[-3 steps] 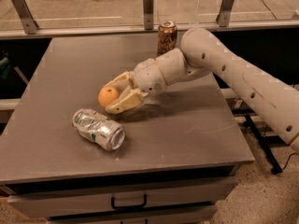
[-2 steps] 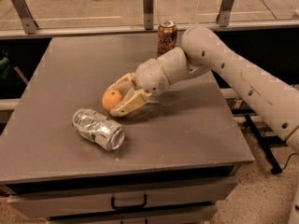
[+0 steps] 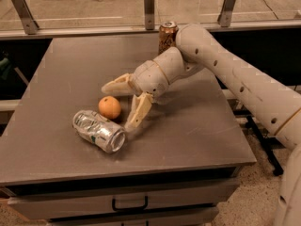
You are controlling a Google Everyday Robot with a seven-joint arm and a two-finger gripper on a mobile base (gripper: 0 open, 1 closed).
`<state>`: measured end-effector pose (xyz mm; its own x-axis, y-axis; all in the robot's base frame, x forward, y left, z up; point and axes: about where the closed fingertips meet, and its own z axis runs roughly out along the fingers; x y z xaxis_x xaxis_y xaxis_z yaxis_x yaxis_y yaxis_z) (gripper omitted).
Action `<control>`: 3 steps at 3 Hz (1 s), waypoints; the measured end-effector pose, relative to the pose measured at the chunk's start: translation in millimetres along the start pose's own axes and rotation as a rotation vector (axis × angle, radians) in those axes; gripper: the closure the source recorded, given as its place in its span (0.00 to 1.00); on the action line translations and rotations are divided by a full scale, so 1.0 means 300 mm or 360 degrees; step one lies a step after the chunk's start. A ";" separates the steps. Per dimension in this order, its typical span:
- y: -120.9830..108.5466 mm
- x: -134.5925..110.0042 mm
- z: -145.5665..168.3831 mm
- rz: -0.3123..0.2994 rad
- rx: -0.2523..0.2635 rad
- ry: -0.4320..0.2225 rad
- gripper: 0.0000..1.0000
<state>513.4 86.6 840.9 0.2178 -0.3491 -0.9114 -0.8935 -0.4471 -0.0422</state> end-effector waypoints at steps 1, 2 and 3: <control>-0.003 0.005 -0.016 -0.0004 -0.0007 0.0024 0.00; -0.013 0.028 -0.142 0.0023 0.0145 0.0120 0.00; 0.016 0.056 -0.358 0.0100 0.0430 0.0278 0.00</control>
Offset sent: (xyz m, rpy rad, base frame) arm 0.0506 -0.0931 0.0250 -0.1117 -0.1205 -0.2412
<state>555.0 -9.8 869.5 0.2023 -0.5155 -0.8327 -0.9741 -0.1938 -0.1166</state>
